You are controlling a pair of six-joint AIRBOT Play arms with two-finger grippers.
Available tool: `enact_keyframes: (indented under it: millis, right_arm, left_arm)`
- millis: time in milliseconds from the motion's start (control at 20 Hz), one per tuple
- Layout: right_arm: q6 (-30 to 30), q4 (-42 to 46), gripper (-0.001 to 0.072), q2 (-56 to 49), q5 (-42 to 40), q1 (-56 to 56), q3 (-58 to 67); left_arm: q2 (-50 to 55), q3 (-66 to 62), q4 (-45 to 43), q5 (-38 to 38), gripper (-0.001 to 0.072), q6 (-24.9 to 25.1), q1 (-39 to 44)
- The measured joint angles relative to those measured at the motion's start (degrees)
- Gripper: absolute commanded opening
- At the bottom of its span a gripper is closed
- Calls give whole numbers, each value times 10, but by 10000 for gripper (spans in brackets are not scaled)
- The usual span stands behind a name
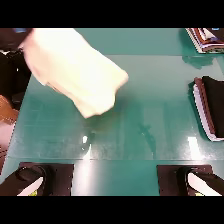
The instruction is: Fold the shirts.
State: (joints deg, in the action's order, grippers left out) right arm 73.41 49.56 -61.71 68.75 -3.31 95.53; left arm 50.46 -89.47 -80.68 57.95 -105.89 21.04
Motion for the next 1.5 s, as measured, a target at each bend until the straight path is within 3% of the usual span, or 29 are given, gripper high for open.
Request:
enact_keyframes:
  millis: [250,300,350,400,450,700,1000,1200,1500]
  right_arm:
    - [0,0,15,0,14,0,5]
    - [0,0,15,0,17,0,5]
    - [0,0,15,0,21,0,6]
    - [0,0,15,0,24,0,6]
    - [0,0,15,0,26,0,6]
    - [0,1,15,0,33,0,6]
    - [0,1,15,0,35,0,6]
    - [0,1,15,0,34,0,-1]
    - [0,0,15,0,35,0,-47]
  left_arm:
    - [119,-2,0,-18,27,-16,139]
    - [143,-1,2,-18,255,-16,161]
    - [166,0,2,-15,586,-18,180]
    - [189,0,2,-10,686,-19,196]
    - [209,1,3,0,616,-20,209]
    - [254,1,-54,34,610,0,206]
    - [264,53,-85,72,610,12,38]
    - [278,157,6,29,610,69,-57]
    - [353,216,186,-53,609,197,-96]
